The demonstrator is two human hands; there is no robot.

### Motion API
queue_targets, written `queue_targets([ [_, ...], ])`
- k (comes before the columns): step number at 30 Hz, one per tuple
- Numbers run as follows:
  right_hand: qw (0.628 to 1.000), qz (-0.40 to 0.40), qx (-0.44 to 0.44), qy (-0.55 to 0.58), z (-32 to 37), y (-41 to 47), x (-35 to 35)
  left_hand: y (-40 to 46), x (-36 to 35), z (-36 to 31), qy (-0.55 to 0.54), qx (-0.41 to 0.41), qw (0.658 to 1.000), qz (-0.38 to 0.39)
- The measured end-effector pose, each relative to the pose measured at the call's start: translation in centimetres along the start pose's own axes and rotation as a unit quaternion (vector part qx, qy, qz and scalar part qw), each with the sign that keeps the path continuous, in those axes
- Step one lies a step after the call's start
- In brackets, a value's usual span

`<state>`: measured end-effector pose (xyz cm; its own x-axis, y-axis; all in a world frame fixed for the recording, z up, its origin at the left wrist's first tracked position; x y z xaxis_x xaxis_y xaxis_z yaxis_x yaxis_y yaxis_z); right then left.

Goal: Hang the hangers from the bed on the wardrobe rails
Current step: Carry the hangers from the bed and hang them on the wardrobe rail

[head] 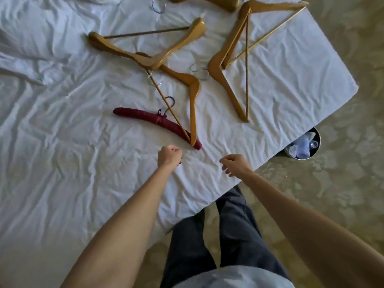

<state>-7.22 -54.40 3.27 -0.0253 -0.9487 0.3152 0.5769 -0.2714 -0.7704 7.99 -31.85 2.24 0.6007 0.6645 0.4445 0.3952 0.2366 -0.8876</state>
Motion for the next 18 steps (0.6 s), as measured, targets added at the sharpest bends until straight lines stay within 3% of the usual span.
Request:
queue_targets([
  [7, 0.987, -0.126, 0.096, -0.031, 8.8, 16.5, -2.2, 9.1, -2.7, -2.8, -0.143, 0.039, 0.987, -0.068],
  [13, 0.986, -0.082, 0.147, -0.013, 11.9, 21.1, -4.5, 9.9, -5.0, -2.8, -0.285, 0.061, 0.954, -0.065],
  [18, 0.976, -0.114, 0.184, -0.016, 12.2, 20.4, -1.6, 10.3, -4.4, -4.2, -0.243, 0.118, 0.957, -0.107],
])
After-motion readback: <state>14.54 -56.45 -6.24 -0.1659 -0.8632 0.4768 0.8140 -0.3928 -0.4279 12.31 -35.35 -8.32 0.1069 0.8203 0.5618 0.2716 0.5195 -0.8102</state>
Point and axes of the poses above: each hand's wrist, its own y-axis towards the middle knuckle, its own x-axis out of the back of the hand, z = x × y, the point moved 8 cm from there along y, towards the middle knuckle, and after that the axes turned 15 degrees about x, right-handed, at the moved point
